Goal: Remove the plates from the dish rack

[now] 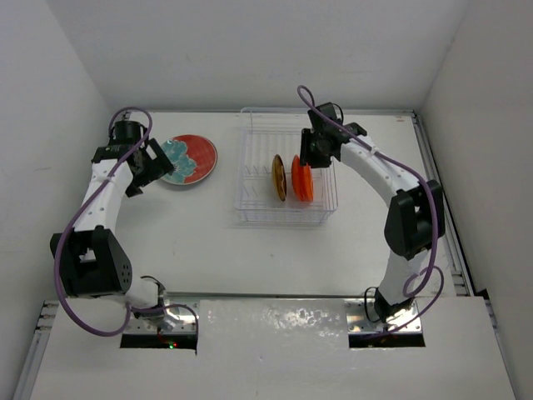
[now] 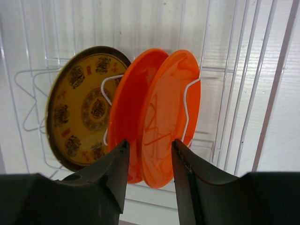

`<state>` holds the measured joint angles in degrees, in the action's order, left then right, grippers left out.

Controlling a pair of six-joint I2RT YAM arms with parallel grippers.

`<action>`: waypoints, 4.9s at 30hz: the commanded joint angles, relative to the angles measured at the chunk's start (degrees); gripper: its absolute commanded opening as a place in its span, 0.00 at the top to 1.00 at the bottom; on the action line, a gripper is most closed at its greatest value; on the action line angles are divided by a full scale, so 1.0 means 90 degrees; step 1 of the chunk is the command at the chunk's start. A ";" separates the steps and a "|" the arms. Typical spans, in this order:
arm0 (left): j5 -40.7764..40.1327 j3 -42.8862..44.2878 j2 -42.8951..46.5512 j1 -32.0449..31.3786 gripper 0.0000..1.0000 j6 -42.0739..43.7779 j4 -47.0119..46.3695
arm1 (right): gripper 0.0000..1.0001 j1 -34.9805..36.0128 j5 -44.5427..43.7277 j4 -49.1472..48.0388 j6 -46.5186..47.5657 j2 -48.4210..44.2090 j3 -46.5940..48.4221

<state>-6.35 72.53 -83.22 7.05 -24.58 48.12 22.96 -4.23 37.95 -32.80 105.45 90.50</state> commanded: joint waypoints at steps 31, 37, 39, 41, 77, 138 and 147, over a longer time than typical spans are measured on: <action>-0.0164 0.0085 0.0282 -0.0021 0.00 0.0104 0.0054 | 1.00 -0.0976 -0.2088 0.1281 0.0968 -0.0722 0.1567; -0.0271 0.0144 0.0447 -0.0060 0.00 0.0172 0.0210 | 0.98 -0.1681 -0.1932 0.0471 0.1066 0.0508 0.1321; -0.0300 0.0144 0.0487 -0.0070 0.00 0.0192 0.0249 | 0.98 -0.1740 -0.1991 0.0480 0.1231 0.1036 0.1711; -0.0349 0.0066 0.0526 -0.0080 0.00 0.0202 0.0249 | 0.98 -0.1838 -0.2175 0.0645 0.1329 0.1416 0.2187; -0.0232 -0.0002 0.0272 -0.0139 0.00 0.0309 0.0093 | 0.57 0.0418 -0.0165 0.0168 -0.0565 0.0607 0.0648; -0.0466 0.0564 -0.0080 -0.0236 0.00 0.0368 0.0386 | 0.15 0.0553 -0.0291 0.0899 -0.0125 0.0499 0.2102; -0.0476 0.0193 0.0145 -0.0236 0.00 0.0397 0.0220 | 0.31 0.1121 -0.0467 0.1174 -0.0457 0.1584 0.2757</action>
<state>-10.02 74.85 -84.01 5.58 -21.43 51.62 32.60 -7.27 47.48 -34.52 118.61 112.75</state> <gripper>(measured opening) 0.999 0.702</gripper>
